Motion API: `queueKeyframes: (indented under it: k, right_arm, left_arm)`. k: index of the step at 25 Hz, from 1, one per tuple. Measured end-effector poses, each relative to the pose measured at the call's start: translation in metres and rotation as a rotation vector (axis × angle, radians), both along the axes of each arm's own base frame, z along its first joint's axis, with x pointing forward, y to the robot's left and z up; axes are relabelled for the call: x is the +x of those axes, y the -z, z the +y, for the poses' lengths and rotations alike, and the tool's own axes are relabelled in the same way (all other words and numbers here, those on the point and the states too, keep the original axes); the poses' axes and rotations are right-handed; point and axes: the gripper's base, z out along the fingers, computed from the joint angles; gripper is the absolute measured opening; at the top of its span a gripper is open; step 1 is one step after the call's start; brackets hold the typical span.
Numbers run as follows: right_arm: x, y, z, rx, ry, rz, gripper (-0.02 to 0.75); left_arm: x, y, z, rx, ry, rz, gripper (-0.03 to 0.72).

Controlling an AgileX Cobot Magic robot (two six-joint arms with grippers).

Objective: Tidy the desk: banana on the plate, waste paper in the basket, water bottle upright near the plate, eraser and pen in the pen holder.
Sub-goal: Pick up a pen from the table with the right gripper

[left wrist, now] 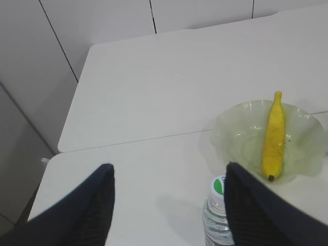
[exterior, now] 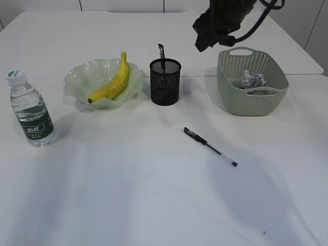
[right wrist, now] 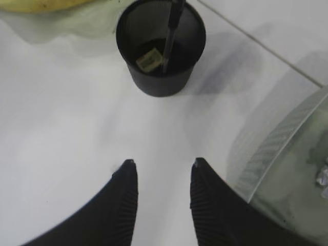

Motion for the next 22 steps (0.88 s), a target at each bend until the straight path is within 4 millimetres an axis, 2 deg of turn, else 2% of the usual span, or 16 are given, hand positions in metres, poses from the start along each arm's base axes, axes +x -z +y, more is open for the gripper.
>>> queueKeyframes:
  k: [7, 13, 22]
  right_arm:
    - [0.002, 0.037, 0.003, -0.001, -0.025, 0.107, 0.262]
    - [0.001, 0.077, 0.017, -0.043, -0.051, 0.201, 0.262]
    - [-0.006, 0.105, 0.018, -0.113, -0.041, 0.279, 0.262]
  left_arm:
    - [-0.001, 0.002, 0.000, 0.000, -0.004, 0.018, 0.475]
    - [-0.001, 0.001, 0.001, 0.000, -0.008, 0.028, 0.475]
    - [-0.001, 0.001, 0.001, 0.002, -0.009, 0.030, 0.475]
